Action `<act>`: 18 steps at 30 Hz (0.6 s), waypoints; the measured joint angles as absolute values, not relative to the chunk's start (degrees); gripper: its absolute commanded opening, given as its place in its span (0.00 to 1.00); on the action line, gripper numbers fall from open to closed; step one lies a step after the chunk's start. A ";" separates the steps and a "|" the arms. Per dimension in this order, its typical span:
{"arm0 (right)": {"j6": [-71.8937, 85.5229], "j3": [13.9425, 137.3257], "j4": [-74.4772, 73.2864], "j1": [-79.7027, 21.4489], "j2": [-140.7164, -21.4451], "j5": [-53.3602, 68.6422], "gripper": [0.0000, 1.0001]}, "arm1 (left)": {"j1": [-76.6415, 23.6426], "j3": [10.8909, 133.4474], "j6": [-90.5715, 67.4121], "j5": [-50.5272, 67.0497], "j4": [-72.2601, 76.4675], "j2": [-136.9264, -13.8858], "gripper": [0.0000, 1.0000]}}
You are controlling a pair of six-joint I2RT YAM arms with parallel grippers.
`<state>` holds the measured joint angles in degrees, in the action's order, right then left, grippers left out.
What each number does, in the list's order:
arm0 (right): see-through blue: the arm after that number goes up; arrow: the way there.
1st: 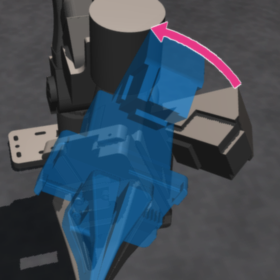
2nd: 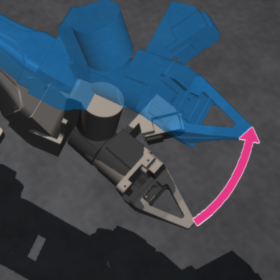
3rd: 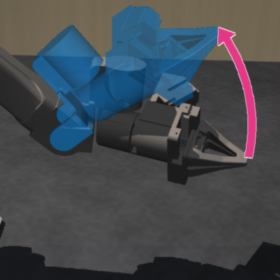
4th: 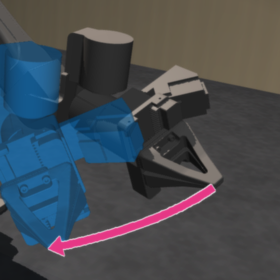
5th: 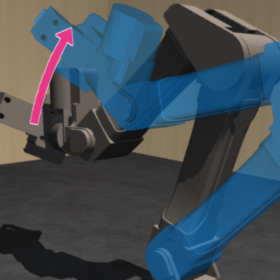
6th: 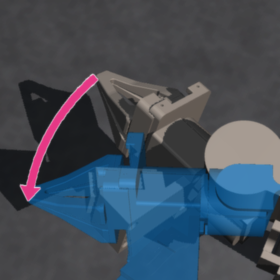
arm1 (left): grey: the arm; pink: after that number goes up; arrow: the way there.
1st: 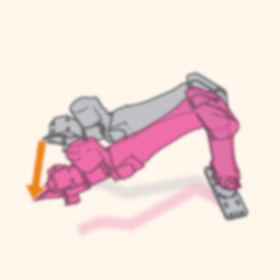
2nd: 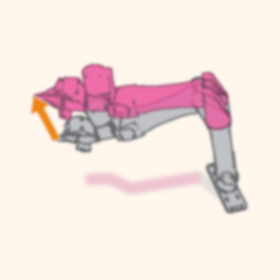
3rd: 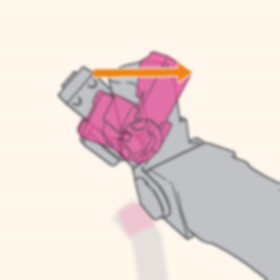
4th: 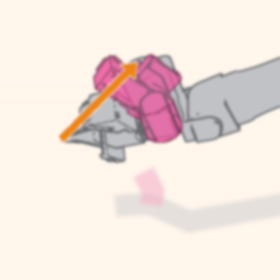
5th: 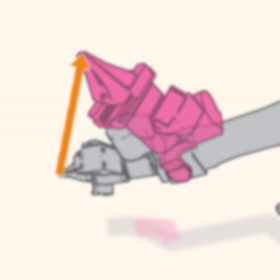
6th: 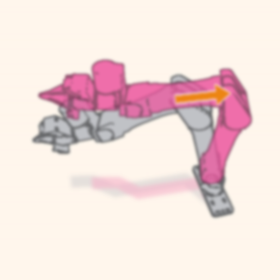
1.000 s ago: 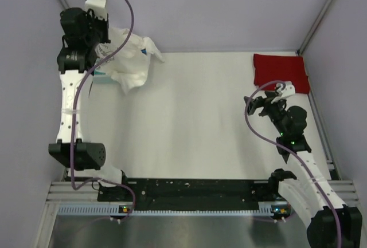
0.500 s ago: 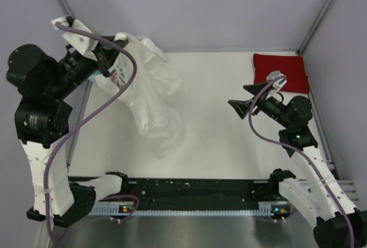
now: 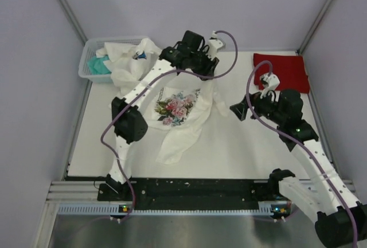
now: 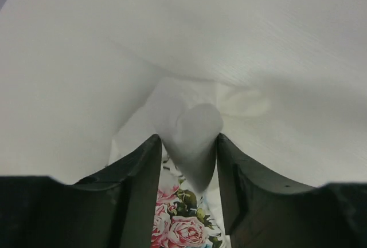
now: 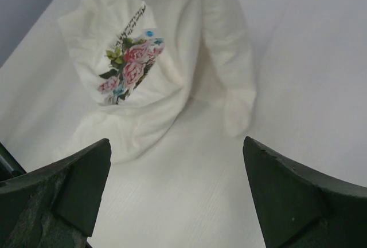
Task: Fold and stack the t-shirts
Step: Move the tshirt to the center of the board
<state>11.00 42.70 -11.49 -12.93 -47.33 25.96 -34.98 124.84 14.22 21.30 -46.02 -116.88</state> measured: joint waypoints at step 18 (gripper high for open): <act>0.34 62.43 -19.92 -61.67 -87.68 2.55 0.97 | -9.67 99.18 19.42 18.90 -42.70 -90.45 0.99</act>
